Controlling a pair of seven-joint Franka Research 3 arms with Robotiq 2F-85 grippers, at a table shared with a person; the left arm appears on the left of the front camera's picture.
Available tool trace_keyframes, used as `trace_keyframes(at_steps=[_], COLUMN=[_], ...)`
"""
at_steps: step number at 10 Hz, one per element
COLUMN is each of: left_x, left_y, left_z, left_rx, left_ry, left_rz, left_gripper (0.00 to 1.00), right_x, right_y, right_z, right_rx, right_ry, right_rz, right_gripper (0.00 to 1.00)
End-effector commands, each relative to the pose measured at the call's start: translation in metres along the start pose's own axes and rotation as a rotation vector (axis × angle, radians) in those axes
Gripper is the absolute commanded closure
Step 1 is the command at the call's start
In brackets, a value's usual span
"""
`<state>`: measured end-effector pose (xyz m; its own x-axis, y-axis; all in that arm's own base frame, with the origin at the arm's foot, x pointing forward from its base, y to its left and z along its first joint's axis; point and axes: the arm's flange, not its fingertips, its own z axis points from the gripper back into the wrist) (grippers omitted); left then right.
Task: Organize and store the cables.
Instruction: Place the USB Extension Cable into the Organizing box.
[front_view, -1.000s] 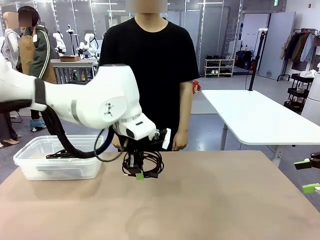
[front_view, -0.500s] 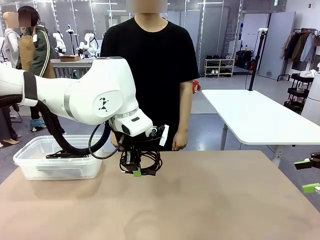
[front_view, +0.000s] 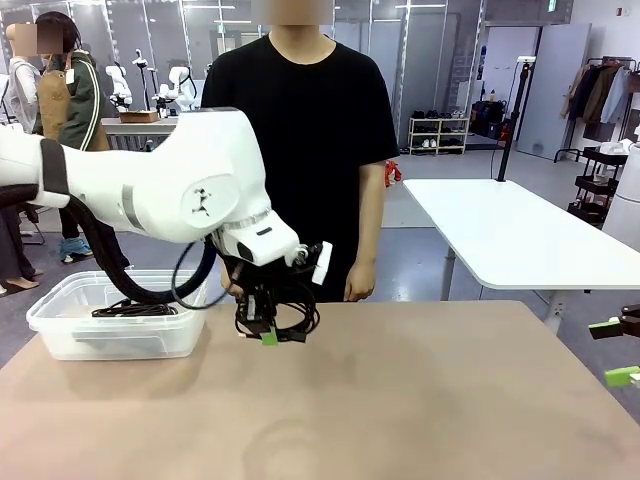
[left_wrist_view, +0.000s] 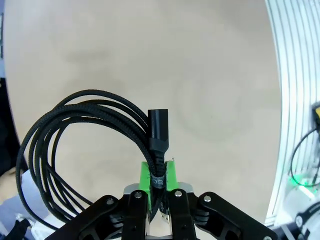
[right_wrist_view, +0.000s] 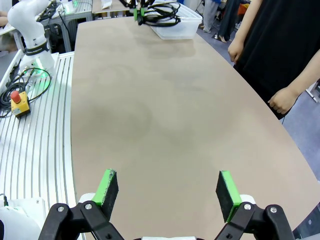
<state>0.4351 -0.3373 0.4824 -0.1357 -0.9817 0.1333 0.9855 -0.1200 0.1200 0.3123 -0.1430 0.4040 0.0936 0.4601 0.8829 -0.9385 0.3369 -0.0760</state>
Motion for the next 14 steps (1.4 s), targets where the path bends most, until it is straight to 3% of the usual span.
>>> trace_keyframes(at_steps=[1,4,8,12,14], left_x=[-0.048,-0.152,-0.276,-0.321,-0.331], left_y=[0.009,0.037,0.075,0.121,0.129], left_z=[0.047,0.092,0.089,0.030,0.010], left_rx=[0.024,-0.033,-0.004,-0.100,-0.148], left_ry=[-0.019,-0.014,-0.013,0.026,-0.010], left_rz=[-0.014,-0.020,0.108,0.252,0.282], left_gripper=[0.86,0.86,0.86,0.86,0.86], right_x=[0.003,0.003,0.003,0.003,0.003], right_y=[-0.001,-0.001,-0.001,-0.001,-0.001], right_z=[0.000,0.000,0.000,0.000,0.000], right_rx=[-0.005,-0.005,-0.005,-0.005,-0.005], right_ry=[-0.007,-0.007,-0.007,-0.007,-0.007], right_rz=[-0.007,-0.007,-0.007,-0.007,-0.007], right_gripper=[0.00,0.00,0.00,0.00,0.00])
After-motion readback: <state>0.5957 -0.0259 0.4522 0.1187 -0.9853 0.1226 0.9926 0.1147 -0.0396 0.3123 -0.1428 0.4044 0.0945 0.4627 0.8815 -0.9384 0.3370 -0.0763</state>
